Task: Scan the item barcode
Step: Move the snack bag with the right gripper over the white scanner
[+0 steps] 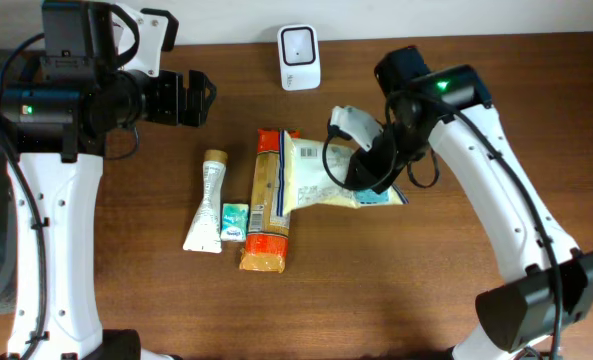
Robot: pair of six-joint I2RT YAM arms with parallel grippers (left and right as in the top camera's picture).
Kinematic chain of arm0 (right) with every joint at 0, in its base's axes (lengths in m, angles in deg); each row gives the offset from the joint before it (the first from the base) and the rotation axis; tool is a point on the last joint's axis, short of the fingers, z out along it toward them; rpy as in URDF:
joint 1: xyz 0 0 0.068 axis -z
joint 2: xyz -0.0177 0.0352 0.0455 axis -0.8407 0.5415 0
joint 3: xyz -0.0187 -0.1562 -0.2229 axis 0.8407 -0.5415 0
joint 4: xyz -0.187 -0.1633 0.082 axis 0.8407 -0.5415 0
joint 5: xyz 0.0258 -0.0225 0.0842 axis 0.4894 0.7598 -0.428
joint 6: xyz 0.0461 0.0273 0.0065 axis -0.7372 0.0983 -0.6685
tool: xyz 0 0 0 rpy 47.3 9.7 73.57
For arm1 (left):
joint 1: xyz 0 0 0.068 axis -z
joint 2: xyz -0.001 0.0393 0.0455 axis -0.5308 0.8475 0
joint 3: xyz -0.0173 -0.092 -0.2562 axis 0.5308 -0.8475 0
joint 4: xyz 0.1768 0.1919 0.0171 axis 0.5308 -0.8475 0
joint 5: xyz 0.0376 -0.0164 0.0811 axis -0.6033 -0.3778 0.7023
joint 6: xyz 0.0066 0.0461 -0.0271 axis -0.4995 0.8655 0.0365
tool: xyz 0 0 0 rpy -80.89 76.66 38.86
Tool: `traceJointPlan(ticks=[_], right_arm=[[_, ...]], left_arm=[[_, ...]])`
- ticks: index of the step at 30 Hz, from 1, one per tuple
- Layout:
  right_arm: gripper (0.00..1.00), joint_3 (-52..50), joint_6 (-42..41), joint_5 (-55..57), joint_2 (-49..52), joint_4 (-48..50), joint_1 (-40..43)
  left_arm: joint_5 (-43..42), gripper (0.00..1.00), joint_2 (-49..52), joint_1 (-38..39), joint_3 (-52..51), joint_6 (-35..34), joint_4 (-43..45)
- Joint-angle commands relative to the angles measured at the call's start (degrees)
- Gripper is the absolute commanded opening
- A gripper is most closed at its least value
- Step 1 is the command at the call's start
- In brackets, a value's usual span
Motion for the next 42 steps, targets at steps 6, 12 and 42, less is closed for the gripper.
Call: traceJointPlan(ticks=[6,12,42], right_arm=[[0.04,4.50,-17.25,22.62,0.48,17.03,-0.46],[0.04,4.50,-7.67,63.25,12.57,54.18,-4.20],[0.04,4.50,78.71,54.21,37.05,118.25,-5.49]], left_arm=[[-0.22,0.99,-0.28,-0.26,0.09,0.96,0.11],[-0.22,0.99,-0.28,-0.26,0.09,0.96,0.09],[-0.22,0.99,-0.28,-0.26,0.09,0.96,0.11]])
